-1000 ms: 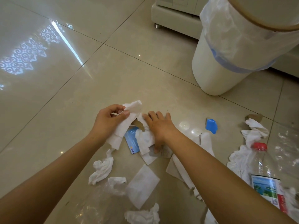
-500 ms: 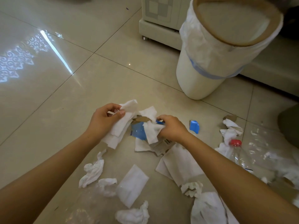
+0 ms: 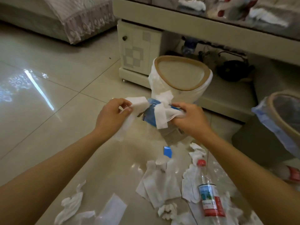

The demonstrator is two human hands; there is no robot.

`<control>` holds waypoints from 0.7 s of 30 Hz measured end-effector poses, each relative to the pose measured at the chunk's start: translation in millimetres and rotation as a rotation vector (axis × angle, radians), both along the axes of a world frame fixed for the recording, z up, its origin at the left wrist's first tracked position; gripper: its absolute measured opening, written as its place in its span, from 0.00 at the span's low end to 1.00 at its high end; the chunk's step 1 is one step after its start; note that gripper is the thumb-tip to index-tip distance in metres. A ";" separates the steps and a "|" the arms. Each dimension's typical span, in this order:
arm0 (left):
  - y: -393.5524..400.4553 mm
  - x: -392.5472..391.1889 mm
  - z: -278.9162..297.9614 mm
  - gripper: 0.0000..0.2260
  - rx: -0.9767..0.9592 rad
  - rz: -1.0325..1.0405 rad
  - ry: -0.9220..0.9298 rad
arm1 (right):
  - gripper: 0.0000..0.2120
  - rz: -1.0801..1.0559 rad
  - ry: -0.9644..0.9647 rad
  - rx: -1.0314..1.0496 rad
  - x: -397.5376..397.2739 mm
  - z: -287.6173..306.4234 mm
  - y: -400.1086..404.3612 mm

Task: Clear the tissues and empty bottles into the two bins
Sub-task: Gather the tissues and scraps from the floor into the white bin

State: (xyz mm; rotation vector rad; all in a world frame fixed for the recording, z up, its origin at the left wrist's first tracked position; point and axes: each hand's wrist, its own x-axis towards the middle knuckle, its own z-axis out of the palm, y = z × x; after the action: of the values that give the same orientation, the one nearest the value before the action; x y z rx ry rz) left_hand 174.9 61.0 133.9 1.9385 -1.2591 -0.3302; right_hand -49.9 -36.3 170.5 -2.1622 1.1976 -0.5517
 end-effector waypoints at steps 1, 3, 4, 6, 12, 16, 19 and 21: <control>-9.6 -5.1 11.4 0.05 -0.032 -0.001 -0.017 | 0.19 -0.016 -0.032 -0.027 -4.2 11.9 -4.6; -30.2 -14.9 35.5 0.07 -0.099 0.001 -0.057 | 0.20 -0.060 -0.072 -0.080 -12.4 33.1 -16.3; -41.3 -19.3 47.4 0.07 -0.130 -0.007 -0.076 | 0.20 -0.089 -0.090 -0.098 -16.3 43.4 -22.5; -65.2 -26.7 68.8 0.06 -0.182 -0.050 -0.095 | 0.21 -0.146 -0.130 -0.128 -23.4 64.4 -34.6; -136.4 -58.3 106.8 0.05 -0.307 -0.182 -0.161 | 0.19 -0.271 -0.152 -0.280 -36.5 103.4 -71.8; -177.6 -84.0 107.9 0.05 -0.346 -0.167 -0.132 | 0.17 -0.360 -0.176 -0.251 -37.5 108.6 -97.6; -196.7 -95.1 96.3 0.05 -0.339 -0.119 -0.090 | 0.18 -0.400 -0.183 -0.216 -34.9 103.9 -113.6; -205.1 -96.0 84.0 0.08 -0.251 -0.134 -0.137 | 0.19 -0.407 -0.173 -0.193 -31.0 96.7 -121.6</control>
State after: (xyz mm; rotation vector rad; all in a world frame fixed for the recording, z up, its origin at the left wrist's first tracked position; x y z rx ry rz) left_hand 78.9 -144.1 217.9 1.6910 -1.4493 -0.1004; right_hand -80.9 -157.9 267.2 -1.9765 1.5479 -1.0432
